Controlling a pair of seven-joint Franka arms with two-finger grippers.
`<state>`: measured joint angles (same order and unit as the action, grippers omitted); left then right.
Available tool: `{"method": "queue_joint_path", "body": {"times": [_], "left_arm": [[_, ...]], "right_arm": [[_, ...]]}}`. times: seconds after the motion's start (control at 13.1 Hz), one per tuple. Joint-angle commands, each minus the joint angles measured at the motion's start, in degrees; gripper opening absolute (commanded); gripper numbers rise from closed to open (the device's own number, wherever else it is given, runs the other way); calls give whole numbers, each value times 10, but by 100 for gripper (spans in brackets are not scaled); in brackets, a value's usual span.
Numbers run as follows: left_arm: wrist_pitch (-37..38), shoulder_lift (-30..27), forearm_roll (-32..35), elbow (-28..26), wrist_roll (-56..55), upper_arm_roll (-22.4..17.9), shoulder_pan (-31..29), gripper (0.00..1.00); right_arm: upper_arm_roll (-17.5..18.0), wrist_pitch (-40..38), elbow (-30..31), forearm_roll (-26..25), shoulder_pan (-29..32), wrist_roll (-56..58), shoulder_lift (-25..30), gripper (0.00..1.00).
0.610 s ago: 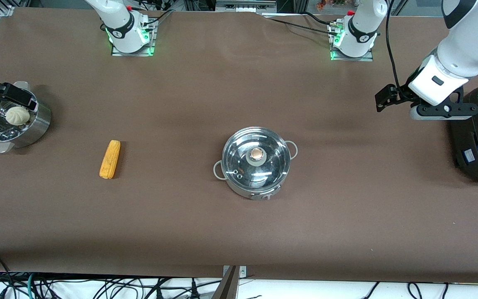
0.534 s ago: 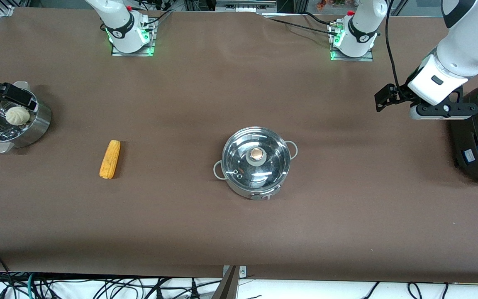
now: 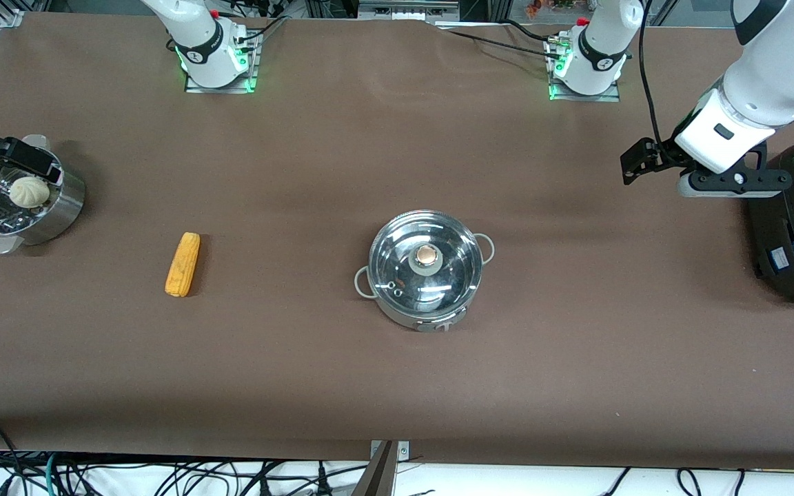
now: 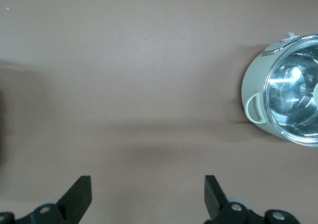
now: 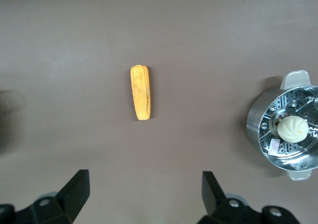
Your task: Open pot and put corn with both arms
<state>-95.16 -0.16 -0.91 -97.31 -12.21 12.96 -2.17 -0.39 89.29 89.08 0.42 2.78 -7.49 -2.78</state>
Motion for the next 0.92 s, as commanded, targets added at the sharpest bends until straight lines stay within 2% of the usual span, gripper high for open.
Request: {"method": "queue_joint_path", "body": {"times": [0.0,0.08,0.23,0.61,0.84], "left_arm": [[13,4,2,14,7,7,5,100],[13,12,1,17,8,11,21,100],[13,58,-6,68,6,13,60,100],[6,260,-9,245,-9,14,158,100],[-44,367,-8,340,-116,11,224,100]], "right_arm": [[1,-5,-18,-2,2,7,-8,100],[1,-5,-18,-1,2,7,-9,100],[1,-5,-18,-1,2,6,-9,100],[0,4,-16,7,6,-3,-9,100],[3,16,-19,-1,-1,-2,-37,100]]}}
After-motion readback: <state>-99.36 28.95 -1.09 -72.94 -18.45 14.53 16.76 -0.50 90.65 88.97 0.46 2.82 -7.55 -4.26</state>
